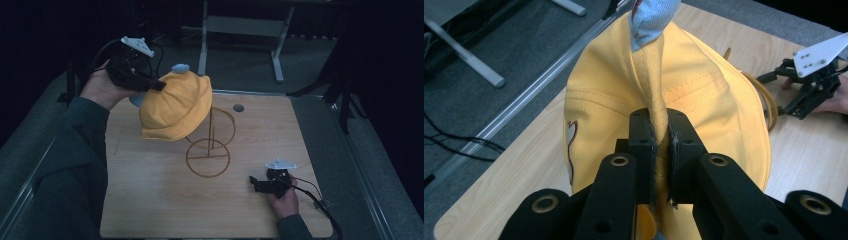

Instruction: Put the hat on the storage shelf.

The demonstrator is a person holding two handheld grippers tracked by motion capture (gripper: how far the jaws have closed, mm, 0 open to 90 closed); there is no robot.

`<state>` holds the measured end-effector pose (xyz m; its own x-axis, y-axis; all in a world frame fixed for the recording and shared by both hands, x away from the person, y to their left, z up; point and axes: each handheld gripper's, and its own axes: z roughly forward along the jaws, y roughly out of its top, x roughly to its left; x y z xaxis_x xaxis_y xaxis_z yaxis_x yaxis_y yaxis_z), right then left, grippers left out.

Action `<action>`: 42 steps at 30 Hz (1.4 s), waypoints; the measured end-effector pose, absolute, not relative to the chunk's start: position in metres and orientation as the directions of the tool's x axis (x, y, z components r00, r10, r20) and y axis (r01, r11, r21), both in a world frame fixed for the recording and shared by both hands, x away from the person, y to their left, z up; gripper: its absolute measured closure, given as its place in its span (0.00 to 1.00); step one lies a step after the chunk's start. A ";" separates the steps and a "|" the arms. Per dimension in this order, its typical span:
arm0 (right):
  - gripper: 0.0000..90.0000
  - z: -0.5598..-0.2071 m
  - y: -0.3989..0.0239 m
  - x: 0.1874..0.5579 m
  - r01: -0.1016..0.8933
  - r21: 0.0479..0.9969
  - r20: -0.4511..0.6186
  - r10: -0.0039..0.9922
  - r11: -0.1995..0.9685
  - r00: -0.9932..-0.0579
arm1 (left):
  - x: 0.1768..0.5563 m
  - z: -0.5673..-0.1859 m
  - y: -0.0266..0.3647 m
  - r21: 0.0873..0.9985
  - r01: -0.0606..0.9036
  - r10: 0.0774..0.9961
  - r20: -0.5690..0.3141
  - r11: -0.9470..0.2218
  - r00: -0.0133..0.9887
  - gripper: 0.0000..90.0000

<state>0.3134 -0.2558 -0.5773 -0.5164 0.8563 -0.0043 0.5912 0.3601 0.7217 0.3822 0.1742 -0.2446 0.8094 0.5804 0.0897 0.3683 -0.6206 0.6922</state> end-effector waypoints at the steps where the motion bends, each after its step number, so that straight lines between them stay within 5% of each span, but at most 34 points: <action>1: 0.14 -0.577 -0.256 0.313 0.591 0.721 -0.004 0.856 0.360 -0.516 | 0.382 -0.245 0.172 0.693 0.366 0.577 0.088 -0.621 0.812 0.93; 42: 0.14 -0.577 -0.256 0.314 0.590 0.723 -0.004 0.856 0.360 -0.517 | 0.400 -0.277 0.079 0.627 0.333 0.487 0.086 -0.704 0.869 0.90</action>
<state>0.3136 -0.2558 -0.5774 -0.5170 0.8560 -0.0044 0.5900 0.3601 0.7227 0.4002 0.0790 -0.2770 0.8690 0.4874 0.0856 0.3330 -0.7039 0.6273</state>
